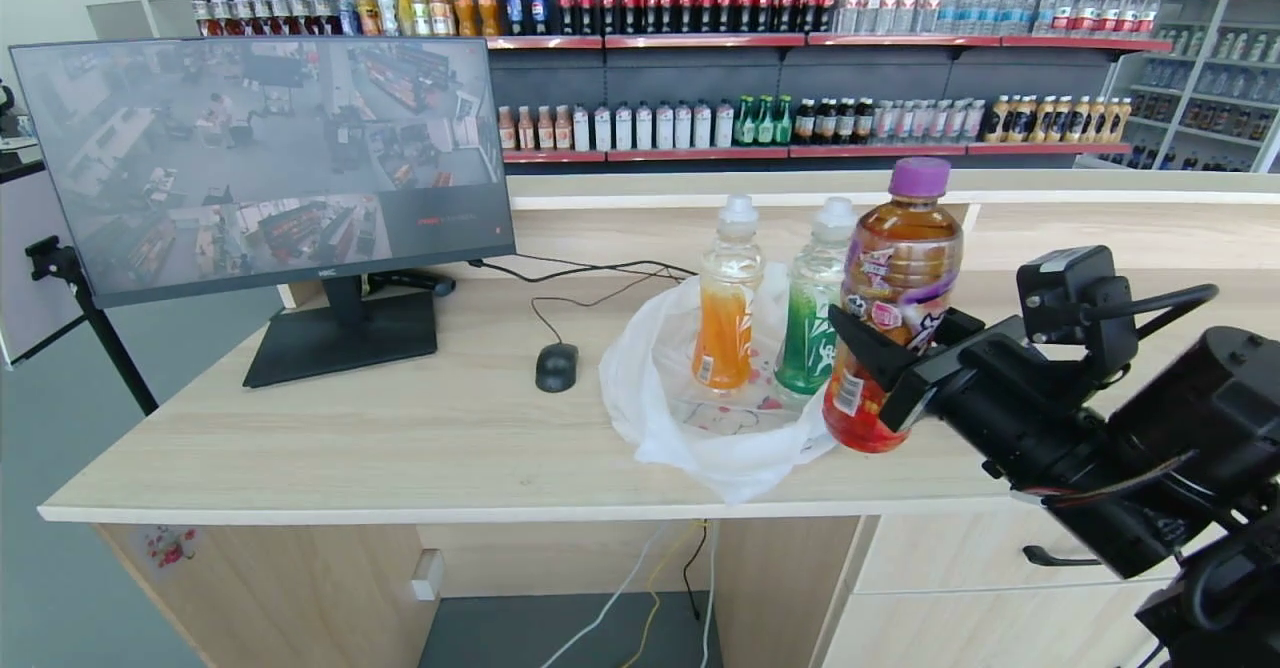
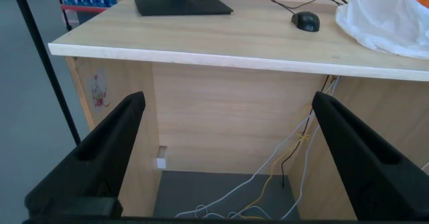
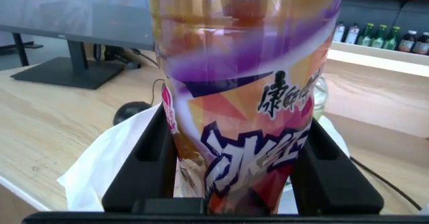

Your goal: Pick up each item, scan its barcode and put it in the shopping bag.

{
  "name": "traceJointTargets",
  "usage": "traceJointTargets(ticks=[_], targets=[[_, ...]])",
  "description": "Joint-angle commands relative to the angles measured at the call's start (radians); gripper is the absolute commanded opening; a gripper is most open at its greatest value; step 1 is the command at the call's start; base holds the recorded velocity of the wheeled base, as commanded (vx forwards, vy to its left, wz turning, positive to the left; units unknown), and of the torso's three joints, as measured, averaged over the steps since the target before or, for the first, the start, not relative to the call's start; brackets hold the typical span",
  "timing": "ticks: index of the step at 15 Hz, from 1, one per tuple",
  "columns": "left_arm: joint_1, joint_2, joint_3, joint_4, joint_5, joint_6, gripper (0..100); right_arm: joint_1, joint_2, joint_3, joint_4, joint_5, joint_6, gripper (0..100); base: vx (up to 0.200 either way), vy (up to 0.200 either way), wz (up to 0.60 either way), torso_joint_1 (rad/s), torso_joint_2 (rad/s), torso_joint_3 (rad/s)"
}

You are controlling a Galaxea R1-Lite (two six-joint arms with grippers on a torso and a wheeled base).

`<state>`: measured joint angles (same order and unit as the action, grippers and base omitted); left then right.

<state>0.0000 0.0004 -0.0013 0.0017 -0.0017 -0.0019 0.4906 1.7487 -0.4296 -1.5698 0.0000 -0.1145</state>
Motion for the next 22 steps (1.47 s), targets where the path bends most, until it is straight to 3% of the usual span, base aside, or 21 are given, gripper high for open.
traceJointTargets(ticks=[1, 12, 22], targets=[[0.000, 0.000, 0.000, 0.000, 0.000, -0.001, 100, 0.028, 0.051, -0.032, -0.001, 0.000, -0.001, 0, 0.000, 0.000, 0.00, 0.000, 0.00, 0.000], [0.000, 0.000, 0.000, 0.000, 0.000, 0.000, 100, 0.065, 0.293, -0.279, -0.001, 0.005, 0.024, 0, 0.000, 0.000, 0.00, 0.000, 0.00, 0.000], [0.000, 0.000, 0.001, 0.000, 0.000, 0.000, 100, 0.032, 0.399, -0.356, -0.001, -0.002, 0.052, 0, 0.000, 0.000, 0.00, 0.000, 0.00, 0.000]])
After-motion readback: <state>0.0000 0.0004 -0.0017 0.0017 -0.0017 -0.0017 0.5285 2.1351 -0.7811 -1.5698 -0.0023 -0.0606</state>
